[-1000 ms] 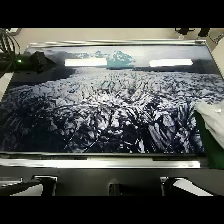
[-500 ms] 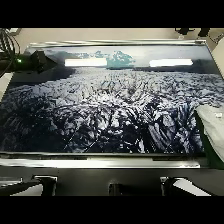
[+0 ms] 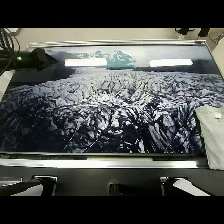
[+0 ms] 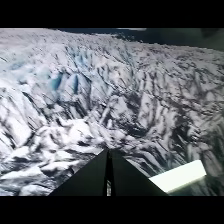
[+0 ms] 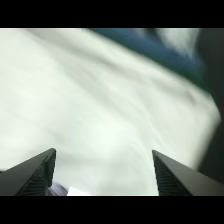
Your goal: Fold the clothes and pants, and hang the long-sleeved shirts on hangers.
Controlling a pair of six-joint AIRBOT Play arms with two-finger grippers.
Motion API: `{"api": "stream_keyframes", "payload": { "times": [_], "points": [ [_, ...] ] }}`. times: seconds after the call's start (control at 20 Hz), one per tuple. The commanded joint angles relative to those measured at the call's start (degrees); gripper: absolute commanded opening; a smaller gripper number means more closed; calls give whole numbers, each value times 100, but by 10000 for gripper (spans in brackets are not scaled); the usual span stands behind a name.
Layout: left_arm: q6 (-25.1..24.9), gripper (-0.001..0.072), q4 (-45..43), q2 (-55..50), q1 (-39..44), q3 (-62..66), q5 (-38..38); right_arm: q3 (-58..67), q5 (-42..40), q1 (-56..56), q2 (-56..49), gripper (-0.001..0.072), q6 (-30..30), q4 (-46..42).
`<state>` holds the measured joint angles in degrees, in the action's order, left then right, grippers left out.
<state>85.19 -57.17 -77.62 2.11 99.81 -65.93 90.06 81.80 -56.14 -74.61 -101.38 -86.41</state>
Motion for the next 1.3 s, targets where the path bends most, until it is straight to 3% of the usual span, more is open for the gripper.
{"api": "stream_keyframes", "payload": {
  "times": [0.0, 0.1, 0.2, 0.25, 0.3, 0.35, 0.45, 0.55, 0.8, 1.25],
  "points": [
    [730, 16, -2732, -105, 433, 435, 387, 1506, -2446, 1290, 4, 700, 649, 595],
    [1316, 18, -5058, -295, 730, 461, 302, 1707, -2955, 2643, 0, 695, 802, 140],
    [1346, 29, -5410, -584, 772, 461, -186, 1705, -2098, 3847, -205, 696, 695, -297],
    [1349, 217, -5200, -754, 761, 461, -629, 1705, -1414, 4256, -435, 697, 437, -391],
    [1405, 555, -4892, -914, 761, 446, -1167, 1705, -610, 4553, -748, 697, 129, -356],
    [1528, 708, -4540, -1082, 761, 365, -1779, 1703, 197, 4756, -1088, 695, -42, -186],
    [1307, 709, -3637, -1198, 761, -175, -2127, 1681, 1368, 4957, -1746, 668, 22, 579],
    [1480, 709, -3233, -1010, 785, -909, -1449, 1606, 1845, 4966, -2205, 668, 105, 1475],
    [1683, 709, -3484, -942, 826, -1281, -1071, 1574, 1274, 4966, -2173, 669, 118, 944],
    [1685, 709, -3488, -946, 828, -1283, -1071, 1574, 1276, 4966, -2170, 669, 114, 776]
  ]
}}
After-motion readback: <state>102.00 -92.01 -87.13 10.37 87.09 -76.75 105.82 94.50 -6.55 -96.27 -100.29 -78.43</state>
